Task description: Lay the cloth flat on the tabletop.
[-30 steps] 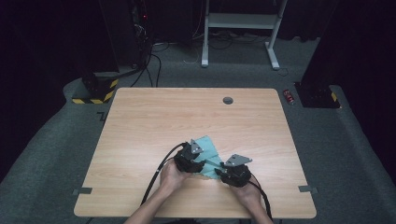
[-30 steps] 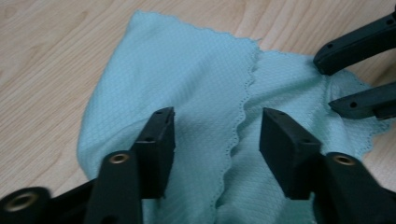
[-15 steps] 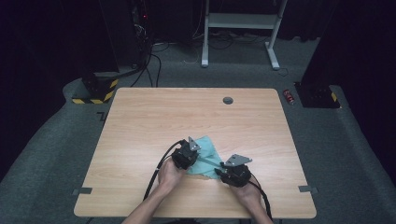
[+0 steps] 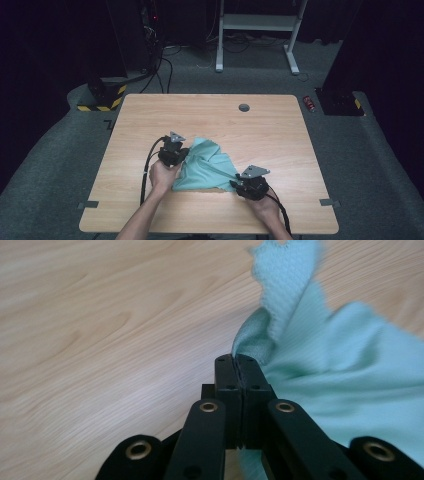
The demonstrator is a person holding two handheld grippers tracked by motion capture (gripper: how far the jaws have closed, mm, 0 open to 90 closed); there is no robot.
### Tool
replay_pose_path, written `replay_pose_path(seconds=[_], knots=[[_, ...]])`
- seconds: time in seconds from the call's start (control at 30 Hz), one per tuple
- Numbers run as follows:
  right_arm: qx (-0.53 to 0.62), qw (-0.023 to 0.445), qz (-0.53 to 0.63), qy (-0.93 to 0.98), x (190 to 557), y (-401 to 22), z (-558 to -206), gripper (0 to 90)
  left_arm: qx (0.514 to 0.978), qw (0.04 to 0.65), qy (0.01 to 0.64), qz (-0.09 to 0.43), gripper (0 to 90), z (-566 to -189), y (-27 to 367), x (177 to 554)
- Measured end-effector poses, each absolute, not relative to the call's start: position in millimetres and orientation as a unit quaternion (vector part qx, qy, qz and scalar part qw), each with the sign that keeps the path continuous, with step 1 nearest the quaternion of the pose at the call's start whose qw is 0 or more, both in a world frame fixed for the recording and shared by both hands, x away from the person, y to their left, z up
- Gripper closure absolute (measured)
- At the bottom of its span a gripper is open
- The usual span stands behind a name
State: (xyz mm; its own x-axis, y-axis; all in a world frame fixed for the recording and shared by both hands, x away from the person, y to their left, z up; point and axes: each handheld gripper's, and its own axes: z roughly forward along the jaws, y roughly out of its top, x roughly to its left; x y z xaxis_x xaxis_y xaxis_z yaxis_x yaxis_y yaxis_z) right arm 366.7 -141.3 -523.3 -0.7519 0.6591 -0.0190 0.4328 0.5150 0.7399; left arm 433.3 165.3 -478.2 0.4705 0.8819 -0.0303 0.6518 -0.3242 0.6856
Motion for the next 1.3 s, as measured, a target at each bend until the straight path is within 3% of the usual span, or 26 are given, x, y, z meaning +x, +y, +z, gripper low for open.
replay_pose_path(seconds=[0.33,0.53,0.63,0.87,1.07,1.3], knots=[[0.318,0.151,0.376,0.857,366.7,-141.0,-523.3,61.7,0.782,0.317,0.508,0.17,85.0,-493.3,180.7,436.4],[0.321,0.137,0.382,0.856,368.9,-142.8,-523.2,58.7,0.781,0.341,0.496,0.163,57.4,-492.5,186.7,419.5],[0.332,0.119,0.389,0.851,372.5,-144.5,-522.7,57.5,0.785,0.344,0.487,0.169,49.7,-494.7,194.0,405.0],[0.322,0.154,0.4,0.844,384.4,-132.4,-502.9,55.4,0.774,0.342,0.495,0.198,43.1,-508.4,226.1,377.5],[0.383,0.124,0.392,0.827,417.6,-121.7,-486.4,56.0,0.766,0.34,0.502,0.214,39.4,-515.0,245.7,368.9],[0.4,0.115,0.369,0.831,438.2,-106.4,-492.7,56.7,0.758,0.346,0.503,0.23,35.8,-527.6,243.2,368.9]])
